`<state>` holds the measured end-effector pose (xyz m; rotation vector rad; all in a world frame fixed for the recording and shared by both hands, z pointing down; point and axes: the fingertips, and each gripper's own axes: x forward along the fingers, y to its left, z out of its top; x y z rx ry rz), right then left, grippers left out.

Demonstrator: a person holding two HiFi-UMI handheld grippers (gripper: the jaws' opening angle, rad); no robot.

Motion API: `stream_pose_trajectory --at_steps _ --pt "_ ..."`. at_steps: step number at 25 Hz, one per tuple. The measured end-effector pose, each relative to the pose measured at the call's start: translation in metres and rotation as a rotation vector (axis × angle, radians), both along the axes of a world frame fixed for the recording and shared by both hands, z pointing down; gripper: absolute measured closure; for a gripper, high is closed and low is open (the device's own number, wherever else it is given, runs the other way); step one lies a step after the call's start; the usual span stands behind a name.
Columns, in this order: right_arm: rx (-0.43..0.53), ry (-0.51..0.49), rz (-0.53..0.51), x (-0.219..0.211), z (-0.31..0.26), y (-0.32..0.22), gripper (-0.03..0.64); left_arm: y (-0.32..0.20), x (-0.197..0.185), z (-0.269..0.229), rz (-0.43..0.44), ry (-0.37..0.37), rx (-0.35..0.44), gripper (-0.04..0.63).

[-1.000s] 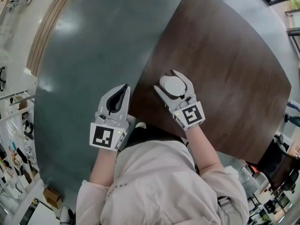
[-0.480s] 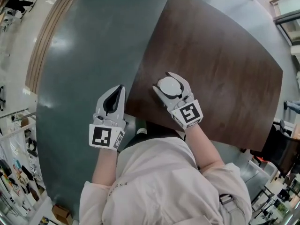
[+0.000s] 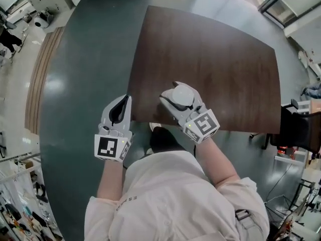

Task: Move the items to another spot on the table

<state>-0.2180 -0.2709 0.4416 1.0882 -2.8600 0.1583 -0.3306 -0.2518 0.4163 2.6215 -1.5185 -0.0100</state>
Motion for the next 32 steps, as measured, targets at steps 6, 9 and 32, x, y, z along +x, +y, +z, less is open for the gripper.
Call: stream_pose_trajectory --at_steps 6,9,32 --pt "0.032 0.007 0.166 0.051 -0.025 0.069 0.368 0.049 0.043 -0.015 0.145 0.01 0.019 0.578" --pt "0.019 0.005 0.242 0.083 -0.024 0.101 0.368 0.07 0.072 -0.009 0.22 0.016 0.0 0.578" --pt "0.004 0.026 0.752 0.508 -0.013 0.281 0.368 0.193 0.512 -0.006 0.657 0.011 0.036 0.578"
